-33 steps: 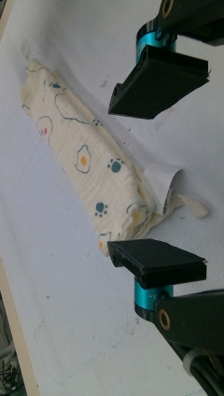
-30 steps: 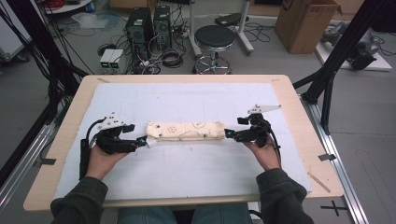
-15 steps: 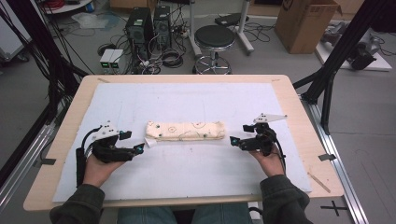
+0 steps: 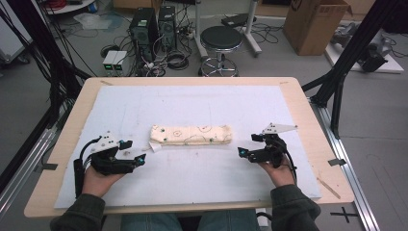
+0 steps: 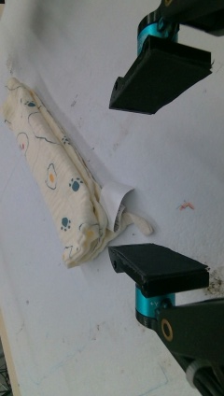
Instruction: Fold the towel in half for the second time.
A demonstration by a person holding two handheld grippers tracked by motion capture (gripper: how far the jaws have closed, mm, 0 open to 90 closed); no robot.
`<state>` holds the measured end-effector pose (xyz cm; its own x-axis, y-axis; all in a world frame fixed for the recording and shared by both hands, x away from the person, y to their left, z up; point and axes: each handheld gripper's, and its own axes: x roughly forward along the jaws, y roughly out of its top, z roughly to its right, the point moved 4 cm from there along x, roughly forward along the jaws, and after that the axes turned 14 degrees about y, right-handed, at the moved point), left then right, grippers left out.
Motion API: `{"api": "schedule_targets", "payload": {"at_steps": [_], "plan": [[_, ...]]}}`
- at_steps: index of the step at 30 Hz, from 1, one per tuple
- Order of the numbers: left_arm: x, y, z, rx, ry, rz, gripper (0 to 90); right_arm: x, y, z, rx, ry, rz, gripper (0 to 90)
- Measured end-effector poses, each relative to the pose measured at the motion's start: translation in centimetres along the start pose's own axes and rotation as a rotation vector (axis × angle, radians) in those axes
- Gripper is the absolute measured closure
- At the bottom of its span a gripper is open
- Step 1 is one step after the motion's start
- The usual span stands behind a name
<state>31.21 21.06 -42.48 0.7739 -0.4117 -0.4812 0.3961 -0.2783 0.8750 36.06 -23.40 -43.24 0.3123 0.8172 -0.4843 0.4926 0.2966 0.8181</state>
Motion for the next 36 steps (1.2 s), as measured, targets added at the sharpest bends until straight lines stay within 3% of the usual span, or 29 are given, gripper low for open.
{"api": "schedule_targets", "payload": {"at_steps": [9,17,36], "plan": [[-0.6,-0.6,0.9,0.033,0.003,-0.009,24.5,-0.8,-1.0,-0.7,-0.013,-0.005,-0.01,12.1],[-1.3,-1.1,1.2,0.019,0.008,-0.008,24.4,-1.4,-1.8,-1.4,-0.023,-0.012,-0.009,12.1],[-2.6,-2.6,2.5,0.033,0.015,-0.044,24.4,-2.9,-3.9,-2.9,-0.031,-0.022,-0.023,12.1]]}}
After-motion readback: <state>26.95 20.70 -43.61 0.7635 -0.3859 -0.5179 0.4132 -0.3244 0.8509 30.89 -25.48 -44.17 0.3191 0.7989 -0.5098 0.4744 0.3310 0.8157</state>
